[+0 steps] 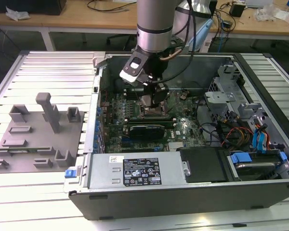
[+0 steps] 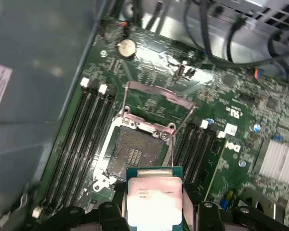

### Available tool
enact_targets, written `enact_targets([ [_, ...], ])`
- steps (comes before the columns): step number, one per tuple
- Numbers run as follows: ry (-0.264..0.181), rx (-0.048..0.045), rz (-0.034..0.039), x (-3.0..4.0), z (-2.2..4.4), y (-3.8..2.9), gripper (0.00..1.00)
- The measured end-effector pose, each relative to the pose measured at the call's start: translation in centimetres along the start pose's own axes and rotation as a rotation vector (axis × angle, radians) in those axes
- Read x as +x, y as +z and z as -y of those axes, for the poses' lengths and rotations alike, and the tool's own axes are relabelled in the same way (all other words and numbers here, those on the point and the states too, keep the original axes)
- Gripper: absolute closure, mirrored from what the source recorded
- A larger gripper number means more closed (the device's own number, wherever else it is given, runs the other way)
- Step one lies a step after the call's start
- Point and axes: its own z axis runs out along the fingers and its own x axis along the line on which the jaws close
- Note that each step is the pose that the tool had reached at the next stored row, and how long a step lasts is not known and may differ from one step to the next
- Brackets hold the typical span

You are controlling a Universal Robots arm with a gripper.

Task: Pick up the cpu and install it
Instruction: 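Place the cpu into insertion slot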

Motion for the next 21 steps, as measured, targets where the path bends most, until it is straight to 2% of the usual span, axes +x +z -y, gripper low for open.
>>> enact_targets([
  [2,0.066,0.0017,0.0021,0.0,0.0,0.04,0.45],
  [8,0.169,0.0044,0.0056,0.0,0.0,0.11,0.45],
  [9,0.206,0.0053,0.0068,0.0,0.0,0.13,0.45],
  [13,0.289,0.0077,0.0098,0.0,0.01,0.16,0.45],
  [17,0.297,0.0078,0.0099,0.0,0.01,0.17,0.45],
  [20,0.297,0.0083,0.0157,0.01,0.01,0.21,0.45],
  [21,0.297,0.0084,0.0198,0.03,0.0,0.23,0.45],
])
